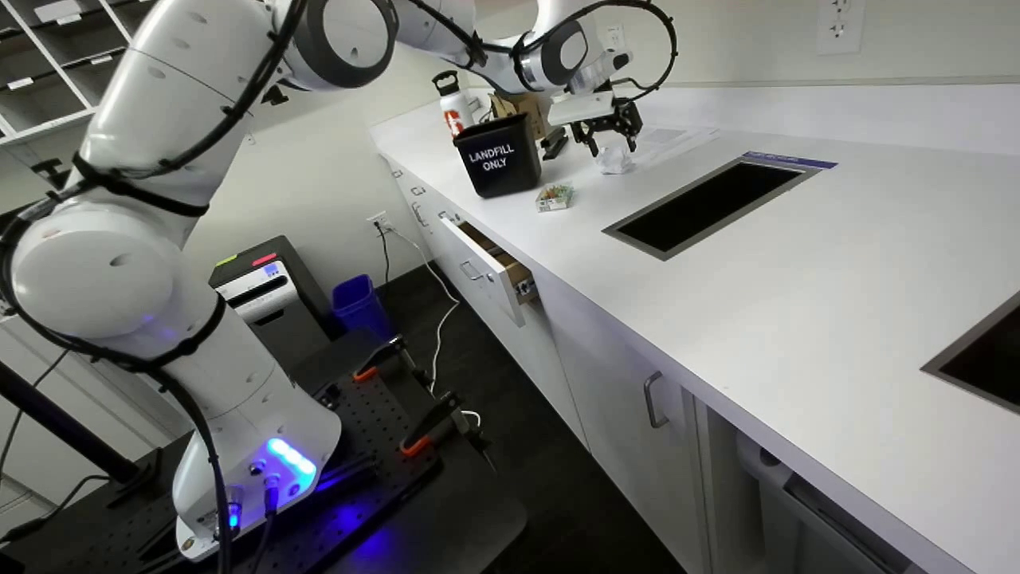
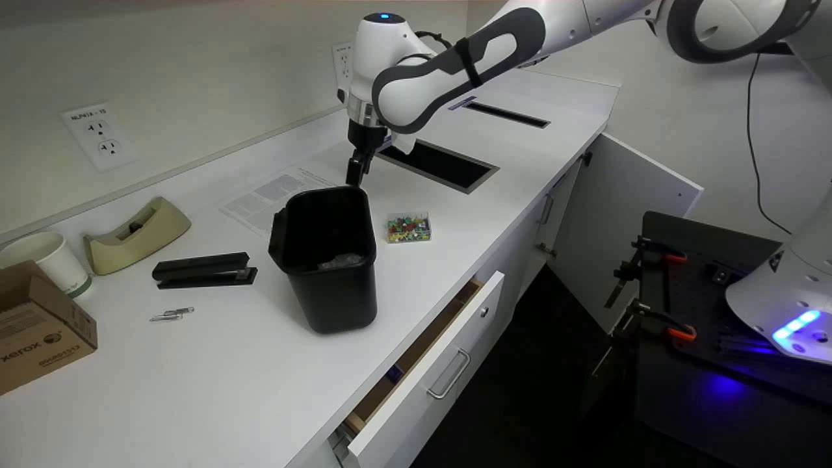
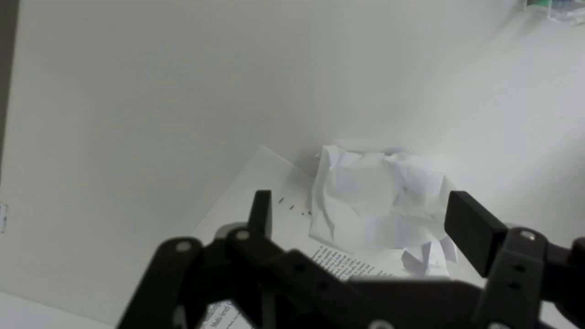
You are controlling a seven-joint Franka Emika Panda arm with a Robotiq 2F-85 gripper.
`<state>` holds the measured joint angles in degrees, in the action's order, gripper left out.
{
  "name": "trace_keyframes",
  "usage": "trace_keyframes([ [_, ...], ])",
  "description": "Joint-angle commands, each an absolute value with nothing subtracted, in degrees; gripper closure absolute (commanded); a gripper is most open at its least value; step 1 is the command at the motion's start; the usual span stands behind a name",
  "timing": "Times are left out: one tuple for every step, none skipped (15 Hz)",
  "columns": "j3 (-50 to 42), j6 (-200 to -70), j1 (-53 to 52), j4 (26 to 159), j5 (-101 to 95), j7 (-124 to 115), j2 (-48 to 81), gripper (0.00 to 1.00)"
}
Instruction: Put the white object in the black bin
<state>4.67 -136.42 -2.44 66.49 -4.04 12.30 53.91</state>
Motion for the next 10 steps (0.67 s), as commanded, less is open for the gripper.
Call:
trace_keyframes([
  [4.68, -131.97, -2.79, 59.21, -4.00, 13.62, 57.98, 0.31],
  [4.72, -131.46, -2.80, 58.24, -3.92, 13.66, 58.56, 0.40],
  [4.77, -131.01, -2.80, 57.32, -3.86, 13.76, 59.11, 0.47],
  [4.71, -130.51, -2.85, 56.45, -3.88, 13.73, 59.58, 0.54],
  [4.72, -130.10, -2.85, 55.64, -3.82, 13.75, 60.02, 0.62],
  [4.77, -129.76, -2.80, 54.87, -3.71, 13.75, 60.47, 0.69],
  [4.74, -129.49, -2.78, 54.25, -3.70, 13.74, 60.83, 0.78],
  [4.67, -129.14, -2.81, 53.65, -3.71, 13.67, 61.14, 0.85],
  [4.64, -128.79, -2.83, 53.02, -3.71, 13.62, 61.46, 0.93],
  [4.60, -128.54, -2.85, 52.45, -3.70, 13.58, 61.75, 0.98],
])
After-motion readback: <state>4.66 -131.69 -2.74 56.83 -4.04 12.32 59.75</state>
